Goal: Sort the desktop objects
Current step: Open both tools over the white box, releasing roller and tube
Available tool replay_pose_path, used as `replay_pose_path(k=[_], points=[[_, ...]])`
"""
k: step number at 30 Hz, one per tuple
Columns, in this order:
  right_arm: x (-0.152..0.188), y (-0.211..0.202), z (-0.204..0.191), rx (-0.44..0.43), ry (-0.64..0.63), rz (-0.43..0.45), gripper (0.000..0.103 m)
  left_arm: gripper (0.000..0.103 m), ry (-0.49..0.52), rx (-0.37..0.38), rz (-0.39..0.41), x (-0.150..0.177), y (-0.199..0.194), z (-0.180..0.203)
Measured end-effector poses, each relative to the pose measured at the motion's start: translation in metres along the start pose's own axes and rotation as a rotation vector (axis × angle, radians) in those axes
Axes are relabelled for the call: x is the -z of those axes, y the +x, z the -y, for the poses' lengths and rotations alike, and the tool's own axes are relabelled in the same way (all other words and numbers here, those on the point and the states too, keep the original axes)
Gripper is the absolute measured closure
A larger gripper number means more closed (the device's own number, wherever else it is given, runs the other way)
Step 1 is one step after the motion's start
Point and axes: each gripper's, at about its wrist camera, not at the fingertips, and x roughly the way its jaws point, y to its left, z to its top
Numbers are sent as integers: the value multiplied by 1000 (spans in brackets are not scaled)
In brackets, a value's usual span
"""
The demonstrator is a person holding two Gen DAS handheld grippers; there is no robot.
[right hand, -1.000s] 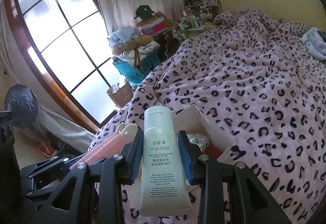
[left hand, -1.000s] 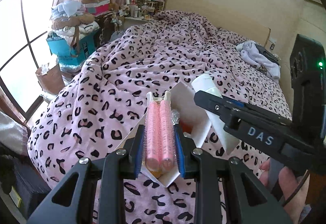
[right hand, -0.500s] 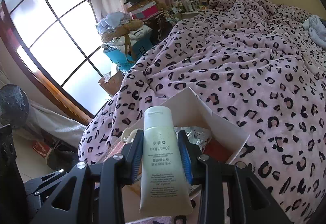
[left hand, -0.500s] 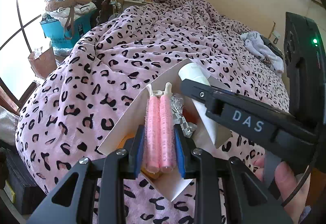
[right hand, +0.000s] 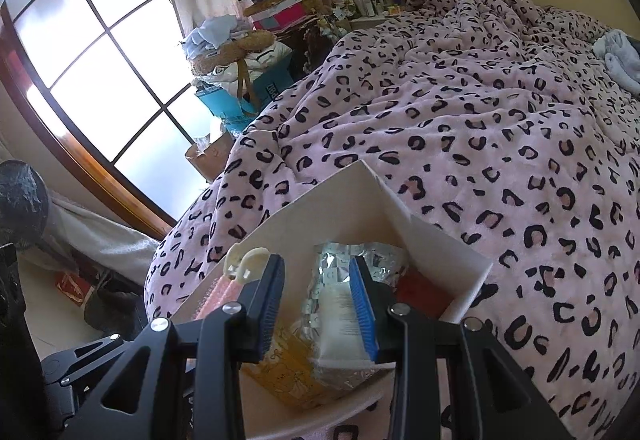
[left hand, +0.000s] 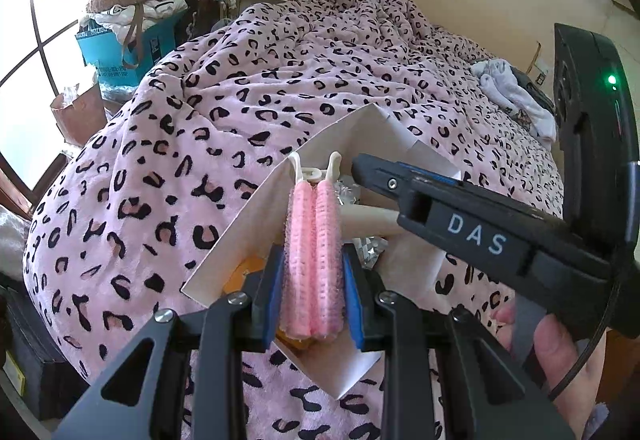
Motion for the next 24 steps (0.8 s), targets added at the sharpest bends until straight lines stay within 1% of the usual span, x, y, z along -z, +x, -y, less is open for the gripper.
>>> replay_pose_path(k=[9, 10, 11, 13, 18, 22, 24], points=[[-5, -25, -3, 2, -9, 41, 68, 73, 0, 13, 30, -5, -19, 2], [-5, -29, -4, 2, -11, 48, 68, 71, -1, 16, 35, -6, -22, 3], [-6, -33, -4, 3, -13, 54, 68, 64, -2, 18, 44, -6, -26, 3], [-7, -42, -5, 4, -15, 68, 68, 54, -3, 22, 63, -8, -35, 4], [-8, -70, -3, 10, -19, 114, 69, 52, 7, 30, 100, -12, -59, 11], [-3, -98, 2, 27, -16, 152, 69, 43, 29, 27, 125, -10, -75, 22], [5, -119, 8, 47, -9, 179, 69, 42, 46, 29, 138, -8, -82, 32]])
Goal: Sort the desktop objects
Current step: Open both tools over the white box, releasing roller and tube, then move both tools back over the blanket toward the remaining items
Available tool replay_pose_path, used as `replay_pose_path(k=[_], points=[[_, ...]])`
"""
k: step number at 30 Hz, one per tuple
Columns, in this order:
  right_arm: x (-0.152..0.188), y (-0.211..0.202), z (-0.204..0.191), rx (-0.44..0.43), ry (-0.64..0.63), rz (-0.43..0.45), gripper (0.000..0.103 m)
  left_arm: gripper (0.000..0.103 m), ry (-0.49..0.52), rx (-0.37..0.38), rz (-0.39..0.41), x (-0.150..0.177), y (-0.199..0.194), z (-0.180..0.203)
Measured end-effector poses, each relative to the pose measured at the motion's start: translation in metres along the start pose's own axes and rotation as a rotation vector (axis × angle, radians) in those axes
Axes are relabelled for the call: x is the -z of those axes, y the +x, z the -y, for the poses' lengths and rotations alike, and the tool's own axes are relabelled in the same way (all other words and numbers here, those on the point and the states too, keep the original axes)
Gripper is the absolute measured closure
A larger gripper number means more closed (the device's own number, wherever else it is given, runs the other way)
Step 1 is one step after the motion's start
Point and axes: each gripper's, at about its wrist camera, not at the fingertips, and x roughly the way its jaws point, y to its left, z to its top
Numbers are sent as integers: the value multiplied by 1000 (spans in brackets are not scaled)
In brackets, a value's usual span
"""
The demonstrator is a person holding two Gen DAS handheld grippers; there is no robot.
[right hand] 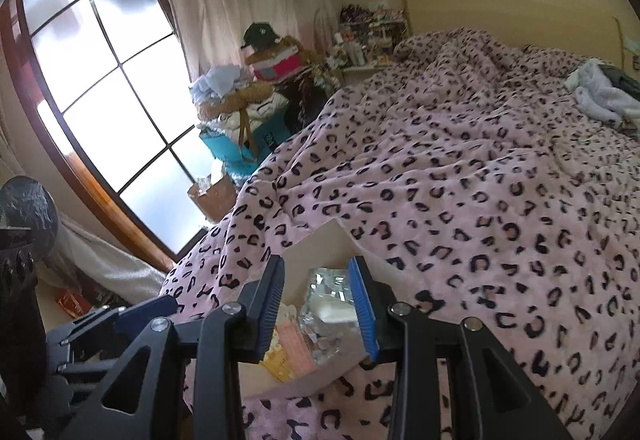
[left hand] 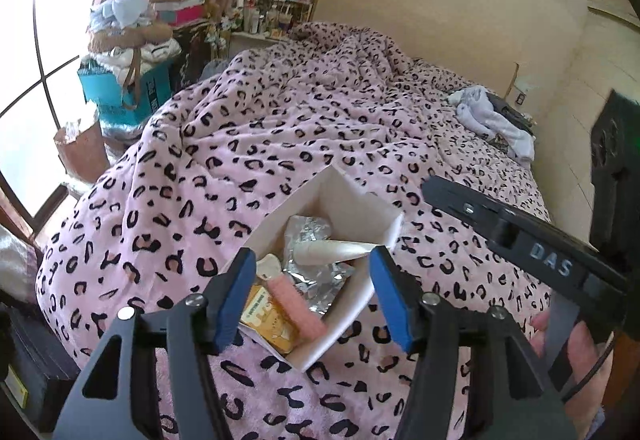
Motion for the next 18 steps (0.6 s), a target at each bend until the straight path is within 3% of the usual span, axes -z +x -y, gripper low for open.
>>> replay_pose_path(k=[5, 14, 18], points=[[23, -55, 31, 85, 54, 58, 69, 32, 60, 13, 31, 5, -16, 35], [76, -154, 99, 333, 195, 143, 60, 16, 189, 73, 46, 22, -24, 118], [100, -180, 124, 413, 254, 157, 60, 15, 236, 92, 33, 32, -20, 150]])
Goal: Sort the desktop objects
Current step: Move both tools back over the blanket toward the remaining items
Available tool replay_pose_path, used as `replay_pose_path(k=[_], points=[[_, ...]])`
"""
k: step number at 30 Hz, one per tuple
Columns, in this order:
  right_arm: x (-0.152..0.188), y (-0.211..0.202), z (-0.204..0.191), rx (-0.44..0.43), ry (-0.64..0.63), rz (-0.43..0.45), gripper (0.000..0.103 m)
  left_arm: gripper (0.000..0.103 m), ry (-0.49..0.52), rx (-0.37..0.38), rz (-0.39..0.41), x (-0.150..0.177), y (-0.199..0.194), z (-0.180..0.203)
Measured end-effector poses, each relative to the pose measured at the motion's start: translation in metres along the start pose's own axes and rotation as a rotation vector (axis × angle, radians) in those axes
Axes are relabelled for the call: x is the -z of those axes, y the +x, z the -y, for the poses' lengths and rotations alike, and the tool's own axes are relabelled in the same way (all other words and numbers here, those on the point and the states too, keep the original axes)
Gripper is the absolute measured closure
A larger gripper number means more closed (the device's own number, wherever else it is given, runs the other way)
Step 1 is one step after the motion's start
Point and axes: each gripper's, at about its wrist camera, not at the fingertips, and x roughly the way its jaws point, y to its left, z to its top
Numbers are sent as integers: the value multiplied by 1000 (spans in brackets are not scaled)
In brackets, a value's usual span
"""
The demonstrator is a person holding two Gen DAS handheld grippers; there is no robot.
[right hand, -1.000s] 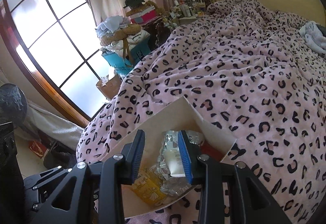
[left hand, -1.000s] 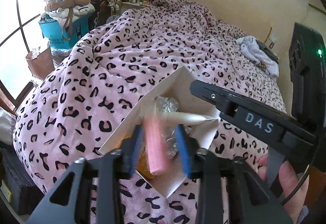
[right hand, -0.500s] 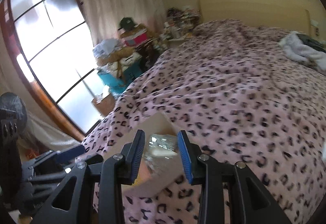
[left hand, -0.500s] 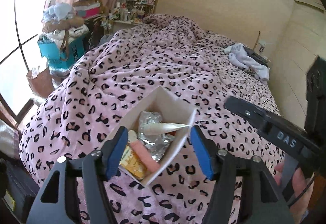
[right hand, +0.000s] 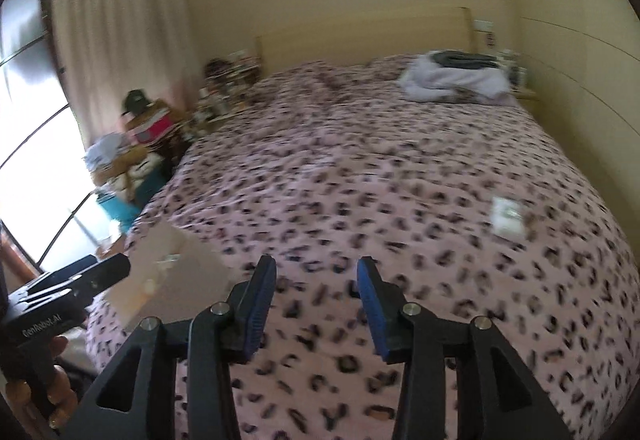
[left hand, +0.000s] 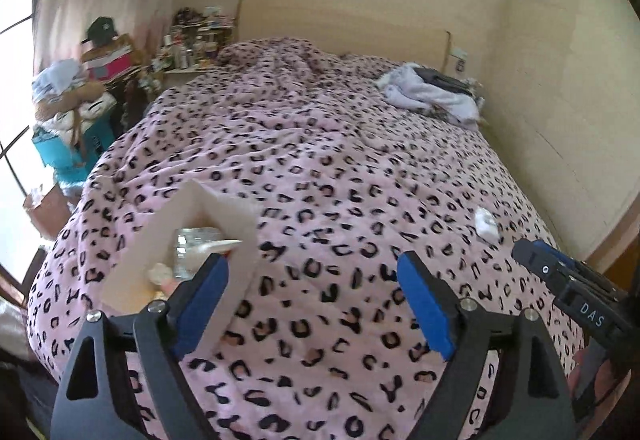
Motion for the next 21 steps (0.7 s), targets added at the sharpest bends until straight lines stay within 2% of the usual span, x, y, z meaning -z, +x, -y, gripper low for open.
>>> replay_pose_path(k=[9, 21], points=[[24, 0, 63, 86, 118, -5, 60, 15, 93, 31, -50, 14, 26, 69], [62, 22, 115, 153, 200, -42, 60, 15, 127, 49, -147, 46, 93, 111]])
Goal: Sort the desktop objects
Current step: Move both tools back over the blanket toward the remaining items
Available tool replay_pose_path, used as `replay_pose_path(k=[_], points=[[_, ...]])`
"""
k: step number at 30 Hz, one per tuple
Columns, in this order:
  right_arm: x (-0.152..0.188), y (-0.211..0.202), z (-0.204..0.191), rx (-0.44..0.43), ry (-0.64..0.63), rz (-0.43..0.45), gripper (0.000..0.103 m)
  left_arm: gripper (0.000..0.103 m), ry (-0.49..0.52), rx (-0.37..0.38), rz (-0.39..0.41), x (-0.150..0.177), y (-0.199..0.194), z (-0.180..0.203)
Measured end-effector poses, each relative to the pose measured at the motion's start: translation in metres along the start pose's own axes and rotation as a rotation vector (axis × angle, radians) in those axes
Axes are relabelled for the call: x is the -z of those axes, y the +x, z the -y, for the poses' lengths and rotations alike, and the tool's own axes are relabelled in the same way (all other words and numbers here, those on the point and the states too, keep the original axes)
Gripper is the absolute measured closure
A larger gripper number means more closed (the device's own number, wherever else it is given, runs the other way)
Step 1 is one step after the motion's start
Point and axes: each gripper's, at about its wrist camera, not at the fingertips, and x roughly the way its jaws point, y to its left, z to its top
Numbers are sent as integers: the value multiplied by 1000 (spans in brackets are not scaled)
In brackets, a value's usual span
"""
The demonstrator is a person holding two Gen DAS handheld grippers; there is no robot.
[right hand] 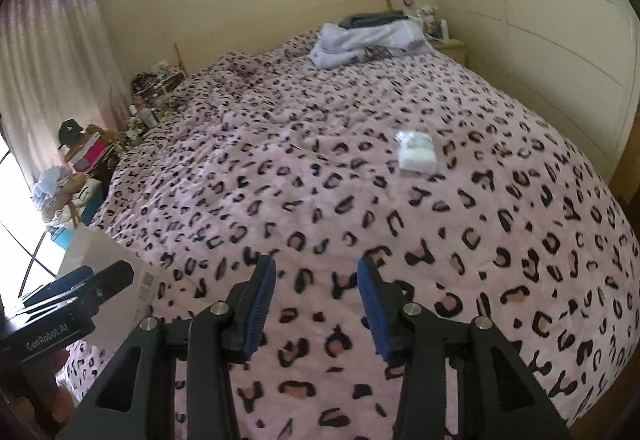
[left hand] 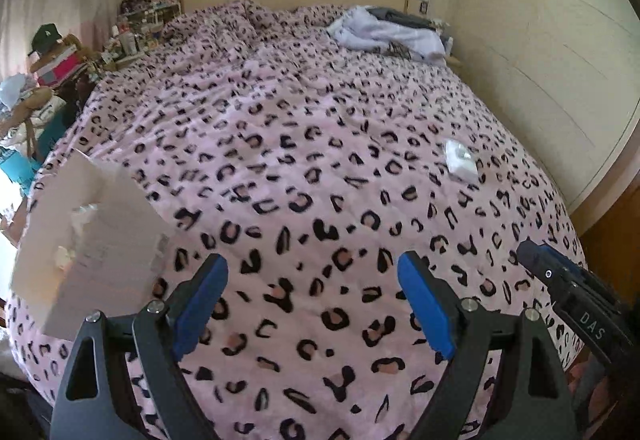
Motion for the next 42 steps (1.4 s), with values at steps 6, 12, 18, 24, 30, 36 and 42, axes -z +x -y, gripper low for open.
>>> replay_pose_path(k=[6, 12, 18, 24, 30, 36, 42], points=[[19, 39, 20, 14, 36, -30, 60, 15, -7, 5, -40, 16, 49, 5], [43, 89, 30, 9, 57, -59, 60, 15, -19, 3, -78, 35, 107, 4], [61, 125, 38, 23, 67, -65, 60, 15, -35, -16, -114, 58, 162, -3], [72, 146, 42, 25, 68, -69, 60, 15, -56, -22, -133, 82, 197, -11], [79, 158, 46, 21, 72, -76, 55, 0, -1, -46, -105, 94, 209, -3], [85, 163, 45, 19, 54, -70, 49, 0, 10, -63, -66, 100, 209, 0], [88, 166, 41, 28, 33, -66, 44, 0, 21, -74, -33, 104, 208, 2]])
